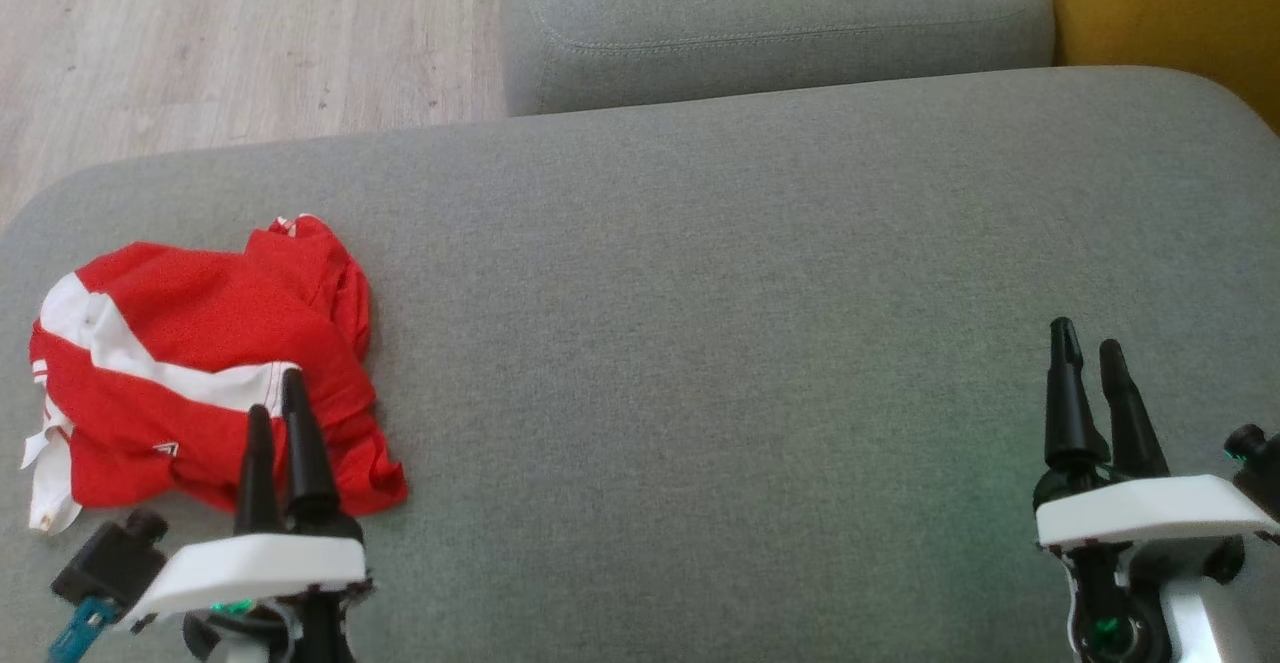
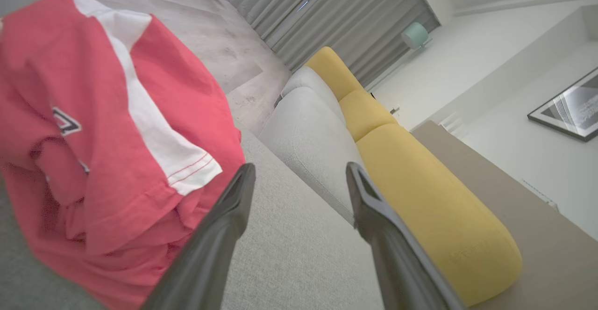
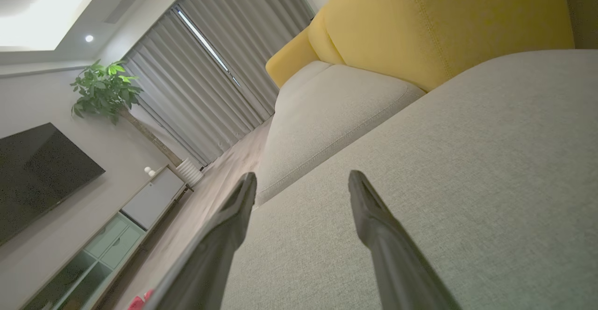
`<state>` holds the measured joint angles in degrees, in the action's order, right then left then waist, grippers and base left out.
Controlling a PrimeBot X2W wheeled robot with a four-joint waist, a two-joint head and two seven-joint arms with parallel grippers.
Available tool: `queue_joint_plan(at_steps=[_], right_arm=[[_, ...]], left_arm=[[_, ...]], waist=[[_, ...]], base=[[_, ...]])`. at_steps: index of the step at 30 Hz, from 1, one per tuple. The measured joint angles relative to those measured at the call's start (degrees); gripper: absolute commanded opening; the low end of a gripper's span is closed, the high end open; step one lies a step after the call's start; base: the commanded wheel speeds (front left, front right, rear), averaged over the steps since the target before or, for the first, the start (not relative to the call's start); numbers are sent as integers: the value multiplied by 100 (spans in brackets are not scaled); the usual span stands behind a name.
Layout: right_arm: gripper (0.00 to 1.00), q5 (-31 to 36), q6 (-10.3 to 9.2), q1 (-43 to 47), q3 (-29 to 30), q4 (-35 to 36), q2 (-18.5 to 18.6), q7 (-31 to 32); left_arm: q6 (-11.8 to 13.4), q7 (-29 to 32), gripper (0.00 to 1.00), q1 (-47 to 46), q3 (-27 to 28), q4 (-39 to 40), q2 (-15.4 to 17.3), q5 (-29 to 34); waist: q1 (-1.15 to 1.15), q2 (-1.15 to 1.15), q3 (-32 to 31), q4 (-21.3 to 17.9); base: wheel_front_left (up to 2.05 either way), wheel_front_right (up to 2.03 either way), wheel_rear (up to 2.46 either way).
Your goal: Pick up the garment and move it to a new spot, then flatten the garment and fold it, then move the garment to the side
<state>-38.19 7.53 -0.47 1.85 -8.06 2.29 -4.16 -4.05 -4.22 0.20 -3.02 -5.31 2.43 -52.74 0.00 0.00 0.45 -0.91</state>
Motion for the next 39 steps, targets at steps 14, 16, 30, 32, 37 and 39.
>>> queue_joint_plan(at_steps=[14, 16, 30, 32, 37, 39], right_arm=[[100, 1115, 0, -2, -146, 124, 1, -199], [100, 1267, 0, -2, -160, 133, 1, -249], [100, 2385, 0, -2, -303, 177, 3, -448], [100, 2573, 0, -2, -315, 178, 3, -492], [100, 3034, 0, -3, -347, 180, 4, -582], [100, 3299, 0, -5, -370, 193, 5, -630]], left_arm=[[53, -203, 100, 1, -390, 63, 3, 1280], [54, -248, 100, 2, -458, 79, 5, 1484], [208, -452, 100, 5, -721, -30, 13, 2710], [229, -501, 100, 5, -809, -27, 26, 2917], [316, -575, 100, 4, -921, -25, 44, 3332], [410, -615, 100, 4, -999, -26, 55, 3555]], waist=[[0, 0, -13, -16], [0, 0, -13, -21], [-1, 0, 0, -45], [-1, 0, 2, -50], [-1, 0, 8, -73], [-1, 0, 9, -84]], base=[[0, 0, 0], [0, 0, 0], [0, 0, 0], [0, 0, 0], [0, 0, 0], [0, 0, 0]])
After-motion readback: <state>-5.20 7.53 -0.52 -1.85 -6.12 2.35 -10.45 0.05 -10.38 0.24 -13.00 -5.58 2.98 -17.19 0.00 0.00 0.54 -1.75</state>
